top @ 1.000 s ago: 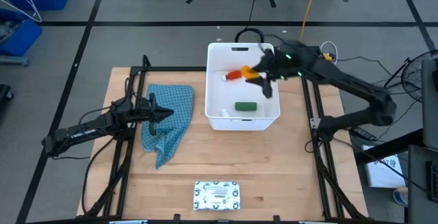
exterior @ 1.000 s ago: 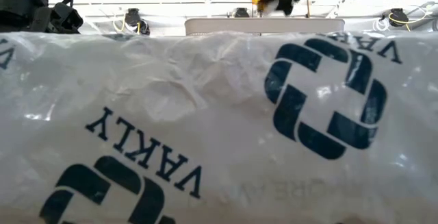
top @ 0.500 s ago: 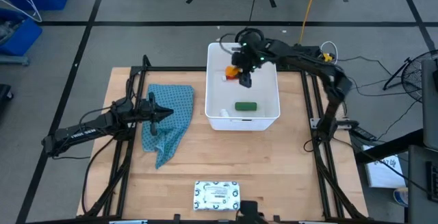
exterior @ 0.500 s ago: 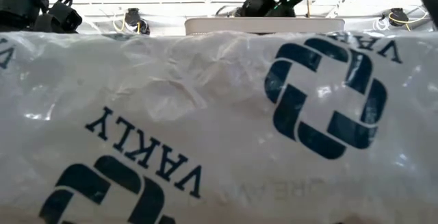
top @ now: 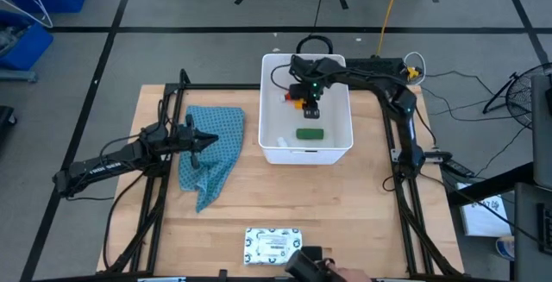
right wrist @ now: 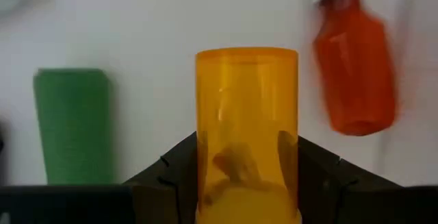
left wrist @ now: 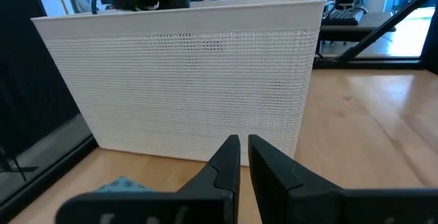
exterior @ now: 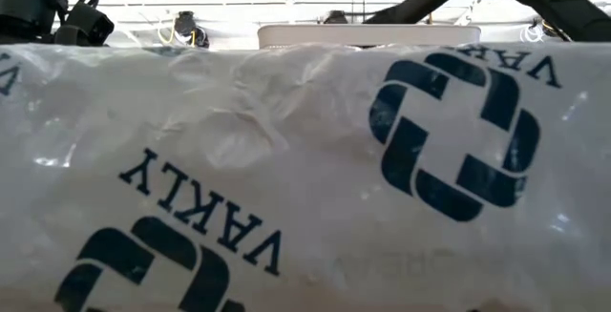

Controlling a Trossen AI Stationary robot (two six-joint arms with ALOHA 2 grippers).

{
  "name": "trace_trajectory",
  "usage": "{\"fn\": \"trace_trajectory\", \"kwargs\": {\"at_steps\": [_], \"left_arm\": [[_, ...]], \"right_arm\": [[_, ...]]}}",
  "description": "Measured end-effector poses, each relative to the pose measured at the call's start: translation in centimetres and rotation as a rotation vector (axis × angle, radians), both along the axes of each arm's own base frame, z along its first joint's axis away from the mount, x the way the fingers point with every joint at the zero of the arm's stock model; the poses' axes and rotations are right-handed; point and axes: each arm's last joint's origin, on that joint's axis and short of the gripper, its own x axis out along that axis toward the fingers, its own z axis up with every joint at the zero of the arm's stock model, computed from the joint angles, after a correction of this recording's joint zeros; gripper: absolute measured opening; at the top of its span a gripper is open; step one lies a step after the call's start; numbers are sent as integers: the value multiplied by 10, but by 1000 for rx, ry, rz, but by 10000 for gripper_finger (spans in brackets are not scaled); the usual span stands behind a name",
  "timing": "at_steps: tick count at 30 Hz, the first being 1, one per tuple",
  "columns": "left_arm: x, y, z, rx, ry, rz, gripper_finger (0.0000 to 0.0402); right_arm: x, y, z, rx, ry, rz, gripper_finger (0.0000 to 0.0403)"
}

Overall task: Pick & place medical supplies in basket/bin
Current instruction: Put the orange pill bottle into the white bin, then put the white mailer bag into the white bin

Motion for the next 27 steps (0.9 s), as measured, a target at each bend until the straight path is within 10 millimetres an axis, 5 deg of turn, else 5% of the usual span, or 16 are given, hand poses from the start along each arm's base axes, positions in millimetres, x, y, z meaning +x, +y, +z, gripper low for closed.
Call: {"fn": "trace_trajectory", "kwargs": {"at_steps": [11, 16, 22, 27], "left_arm": [[0, 0, -1, -11, 4, 1, 35], [0, 0, -1, -12, 5, 0, 35], [0, 0, -1, -14, 6, 0, 35], [0, 0, -1, -16, 9, 0, 35]], "right_arm": [[-1, 1, -43, 135, 156, 16, 164], [-1, 0, -46, 138, 163, 17, 168], [0, -1, -33, 55, 135, 5, 218], [-4, 0, -1, -28, 63, -27, 263]]}}
